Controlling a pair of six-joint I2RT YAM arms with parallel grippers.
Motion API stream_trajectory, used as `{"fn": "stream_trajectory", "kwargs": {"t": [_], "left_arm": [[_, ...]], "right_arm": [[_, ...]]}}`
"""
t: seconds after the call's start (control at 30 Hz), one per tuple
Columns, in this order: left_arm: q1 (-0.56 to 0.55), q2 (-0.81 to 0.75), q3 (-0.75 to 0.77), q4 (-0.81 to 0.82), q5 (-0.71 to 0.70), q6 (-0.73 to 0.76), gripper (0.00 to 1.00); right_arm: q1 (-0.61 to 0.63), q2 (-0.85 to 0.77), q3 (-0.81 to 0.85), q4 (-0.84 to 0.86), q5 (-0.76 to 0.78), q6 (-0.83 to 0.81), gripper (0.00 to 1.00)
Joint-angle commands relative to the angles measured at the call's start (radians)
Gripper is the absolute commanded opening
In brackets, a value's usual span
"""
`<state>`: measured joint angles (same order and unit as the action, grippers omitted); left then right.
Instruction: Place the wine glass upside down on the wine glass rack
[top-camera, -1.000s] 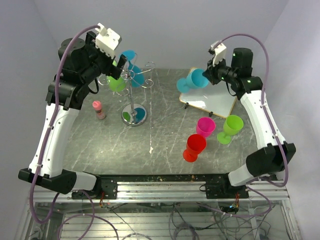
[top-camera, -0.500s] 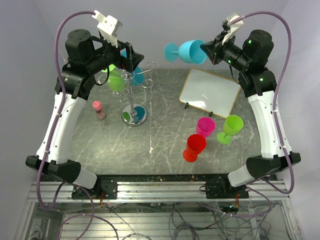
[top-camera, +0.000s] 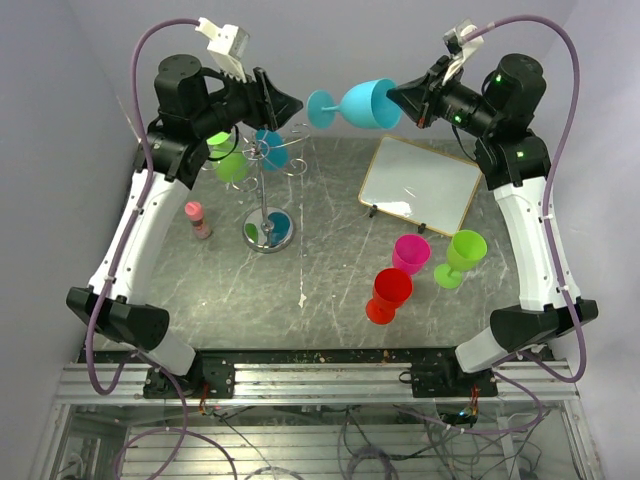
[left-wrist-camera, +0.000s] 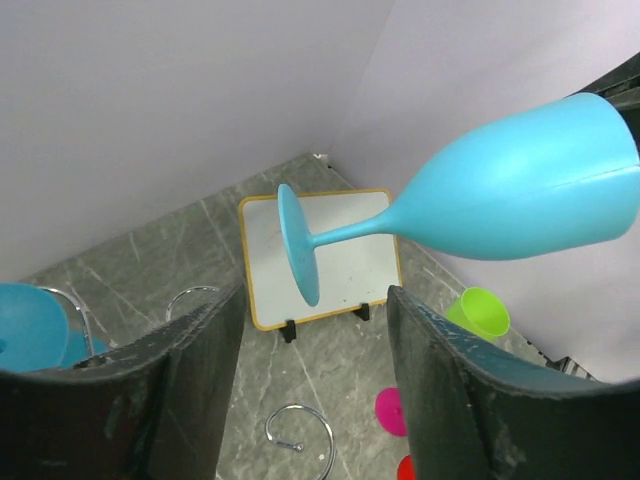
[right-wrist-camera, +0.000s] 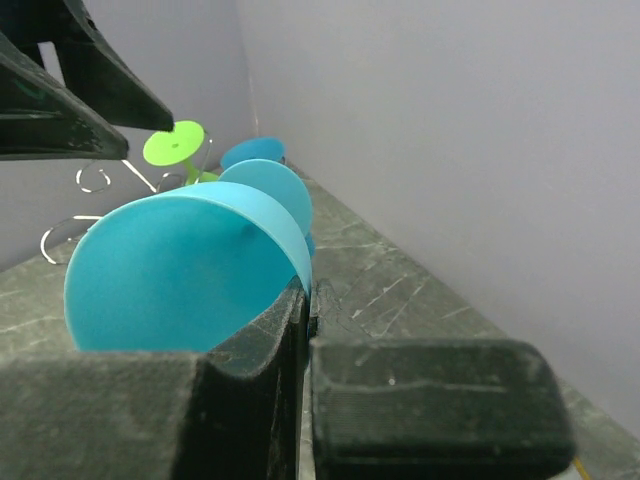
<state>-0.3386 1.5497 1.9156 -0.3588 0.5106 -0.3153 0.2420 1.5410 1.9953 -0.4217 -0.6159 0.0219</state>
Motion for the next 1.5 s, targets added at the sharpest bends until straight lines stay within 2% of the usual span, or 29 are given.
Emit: {"fn": "stream_trajectory", "kwargs": {"t": [0.0, 0.47, 0.77, 0.97, 1.07, 1.1, 1.13, 1.3, 1.47], "left_arm": [[-0.015, 0.014, -0.026, 0.079, 0.041, -0.110, 0.66], [-0.041, 0.038, -0.057, 0.058, 0.016, -0.118, 0.46], [-0.048, 0.045, -0.078, 0.065, 0.029, -0.133, 0.37], [-0.050, 0.049, -0.084, 0.084, 0.039, -0.148, 0.23], [-0.049, 0.039, -0.097, 0.111, 0.046, -0.142, 0.08], [-0.049, 0.033, -0.103, 0.121, 0.044, -0.137, 0.07], [-0.048, 0.028, -0.107, 0.128, 0.038, -0.132, 0.07], [-0.048, 0.010, -0.088, 0.101, 0.022, -0.059, 0.07], [-0.047, -0.008, -0.053, 0.048, -0.034, 0.026, 0.07]], "right_arm": [[0.004, 0.006, 0.022, 0.051, -0.054, 0.047, 0.00], [0.004, 0.003, 0.002, 0.069, -0.082, 0.062, 0.00], [0.005, -0.001, -0.004, 0.072, -0.091, 0.067, 0.00], [0.004, -0.007, -0.021, 0.073, -0.096, 0.063, 0.00], [0.004, -0.012, -0.035, 0.072, -0.092, 0.056, 0.00], [0.004, -0.013, -0.038, 0.071, -0.087, 0.051, 0.00], [0.004, -0.016, -0.041, 0.068, -0.084, 0.046, 0.02], [0.004, -0.026, -0.055, 0.051, -0.082, 0.009, 0.25], [0.004, -0.039, -0.058, 0.017, -0.071, -0.033, 0.56]]}}
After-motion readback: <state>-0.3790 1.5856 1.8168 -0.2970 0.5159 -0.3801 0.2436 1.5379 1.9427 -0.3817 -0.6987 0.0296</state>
